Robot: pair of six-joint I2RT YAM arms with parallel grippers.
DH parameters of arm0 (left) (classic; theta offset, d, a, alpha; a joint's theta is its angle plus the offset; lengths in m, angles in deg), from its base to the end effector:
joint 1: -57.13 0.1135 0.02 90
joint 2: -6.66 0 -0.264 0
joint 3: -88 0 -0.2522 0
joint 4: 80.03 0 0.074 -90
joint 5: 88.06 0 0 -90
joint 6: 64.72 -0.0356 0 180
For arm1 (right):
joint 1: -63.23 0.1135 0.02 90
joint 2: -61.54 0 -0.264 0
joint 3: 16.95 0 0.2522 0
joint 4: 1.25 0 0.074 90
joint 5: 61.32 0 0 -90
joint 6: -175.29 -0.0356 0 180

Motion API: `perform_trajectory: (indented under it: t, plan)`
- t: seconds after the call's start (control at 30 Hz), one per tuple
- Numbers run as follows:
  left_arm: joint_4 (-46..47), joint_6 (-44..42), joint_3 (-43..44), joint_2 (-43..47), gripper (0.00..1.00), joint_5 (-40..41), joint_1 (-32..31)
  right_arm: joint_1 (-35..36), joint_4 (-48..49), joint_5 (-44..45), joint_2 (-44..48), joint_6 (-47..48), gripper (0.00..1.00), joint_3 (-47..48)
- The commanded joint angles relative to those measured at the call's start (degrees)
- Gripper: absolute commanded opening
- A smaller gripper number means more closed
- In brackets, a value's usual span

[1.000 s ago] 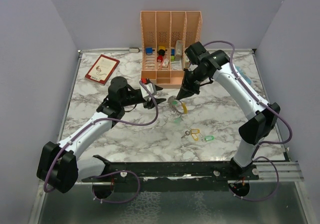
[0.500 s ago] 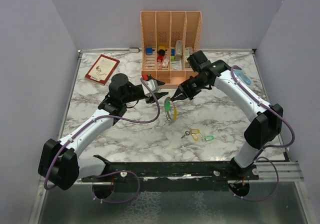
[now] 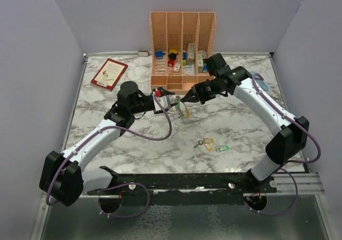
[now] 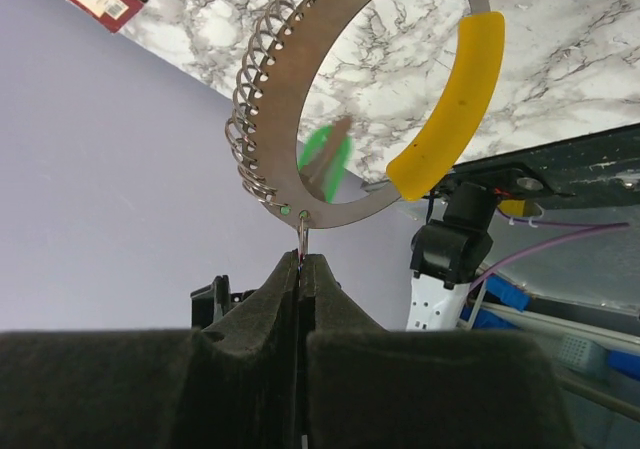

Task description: Put the keys on the keyring

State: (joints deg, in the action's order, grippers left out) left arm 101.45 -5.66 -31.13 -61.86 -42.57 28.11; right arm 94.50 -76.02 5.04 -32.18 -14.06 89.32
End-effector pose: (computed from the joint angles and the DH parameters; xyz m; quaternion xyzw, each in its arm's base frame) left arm 0.2258 -0.1538 0.3149 0.5633 0.4701 -0.2714 0.6229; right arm 0.2772 0.1850 0.3374 -0.4911 -0.8149 -0.2965 0.0825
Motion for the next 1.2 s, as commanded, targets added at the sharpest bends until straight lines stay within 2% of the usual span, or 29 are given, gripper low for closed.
perform_trajectory:
  t: [0.0, 0.2, 0.37, 0.5, 0.97, 1.1, 1.17]
  plan:
    - [0.31, -5.62, -0.88, 1.04, 0.44, 1.04, -0.3, -0.32, 3.12, -0.09, 2.09, -3.79, 0.01, -0.6]
    - [1.56, -5.76, -1.4, 0.46, 0.41, -0.58, -0.34, -0.33, 4.37, -0.69, 2.75, -5.37, 0.01, -1.36]
    - [4.34, -6.78, -2.07, -0.76, 0.29, 1.45, -0.43, -0.35, 4.64, -1.9, 2.25, -5.97, 0.01, -0.85]
    - [4.31, -8.73, -2.14, -0.97, 0.25, 1.73, -0.43, -0.33, 5.35, -2.3, 2.11, -6.29, 0.01, -0.65]
    - [3.04, -9.67, -2.38, -2.21, 0.22, 0.18, -0.6, -0.33, 7.57, -2.2, 2.34, -7.15, 0.01, -1.69]
    - [3.4, -7.07, -1.83, -2.88, 0.22, 0.05, -0.69, -0.35, 9.22, -1.85, 3.38, -8.29, 0.01, -3.43]
    - [4.2, -5.28, -1.82, -3.24, 0.26, 0.36, -0.69, -0.33, 10.29, -1.92, 4.01, -8.86, 0.01, -4.41]
